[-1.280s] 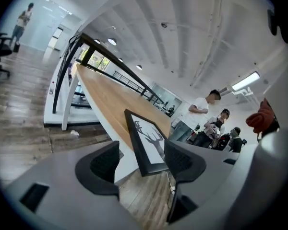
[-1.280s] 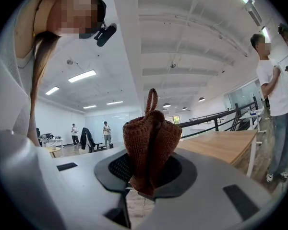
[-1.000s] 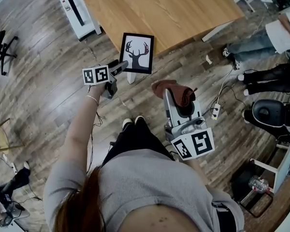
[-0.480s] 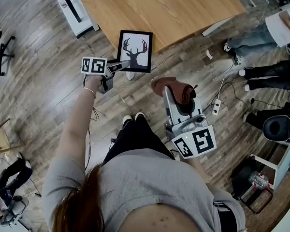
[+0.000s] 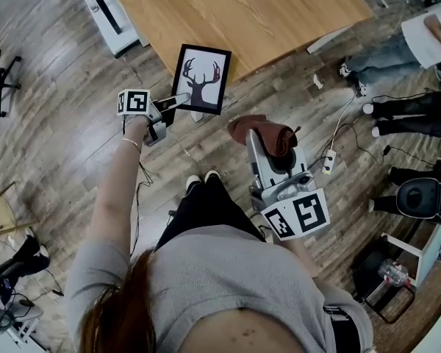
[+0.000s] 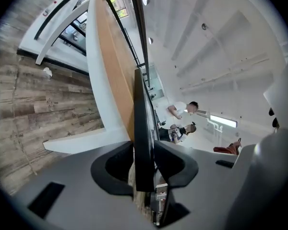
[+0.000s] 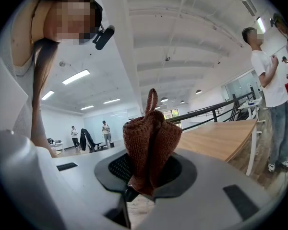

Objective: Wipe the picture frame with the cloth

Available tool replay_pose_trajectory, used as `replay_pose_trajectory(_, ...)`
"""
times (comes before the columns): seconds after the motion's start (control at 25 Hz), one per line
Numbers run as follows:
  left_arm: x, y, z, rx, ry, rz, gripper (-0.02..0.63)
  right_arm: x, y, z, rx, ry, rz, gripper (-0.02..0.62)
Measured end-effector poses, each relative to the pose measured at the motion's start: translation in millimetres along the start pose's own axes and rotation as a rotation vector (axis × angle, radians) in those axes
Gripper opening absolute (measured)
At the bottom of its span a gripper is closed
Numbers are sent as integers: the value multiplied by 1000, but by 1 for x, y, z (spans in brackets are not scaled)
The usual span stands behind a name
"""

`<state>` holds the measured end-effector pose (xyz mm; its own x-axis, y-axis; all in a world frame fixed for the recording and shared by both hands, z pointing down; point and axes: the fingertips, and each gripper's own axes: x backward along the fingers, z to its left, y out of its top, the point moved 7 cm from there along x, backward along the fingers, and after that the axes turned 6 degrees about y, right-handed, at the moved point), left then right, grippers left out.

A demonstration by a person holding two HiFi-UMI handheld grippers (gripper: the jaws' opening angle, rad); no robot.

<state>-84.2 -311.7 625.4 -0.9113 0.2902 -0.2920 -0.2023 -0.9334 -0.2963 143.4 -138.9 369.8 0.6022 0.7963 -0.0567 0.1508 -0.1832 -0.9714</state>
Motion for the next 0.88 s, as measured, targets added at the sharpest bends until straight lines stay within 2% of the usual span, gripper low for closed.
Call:
replay_pose_trajectory(0.04, 0, -1, -4, 18, -49, -15, 134, 0, 0, -2, -1, 0, -1, 97)
replay_pose_trajectory(0.08, 1, -1, -8, 42, -106, -38, 72, 1, 1, -3, -3, 1, -3, 97)
replay_pose_trajectory(0.12, 4, -2, -12, 65, -156, -63, 48, 2, 1, -4, -5, 1, -4, 97)
replay_pose_trajectory(0.2, 6, -1, -22, 59, -230, -88, 21, -1, 1, -6, -10, 3, -5, 97)
replay_pose_trajectory(0.28, 7, -4, -26, 32, -241, -68, 21, -8, 3, -6, -16, 8, -6, 97)
replay_pose_trajectory(0.4, 10, -19, -26, 4, -217, -46, 20, -11, 6, 0, -13, 17, -15, 97)
replay_pose_trajectory(0.44, 10, -26, -30, 11, -240, -52, 20, -9, 6, 3, -10, 20, -20, 97)
replay_pose_trajectory(0.64, 12, -35, -55, 27, -339, -159, 18, -2, 9, 13, 6, 27, -47, 97)
replay_pose_trajectory(0.88, 20, -26, -116, -32, -450, -268, 18, 3, 24, 27, 28, 47, -97, 97)
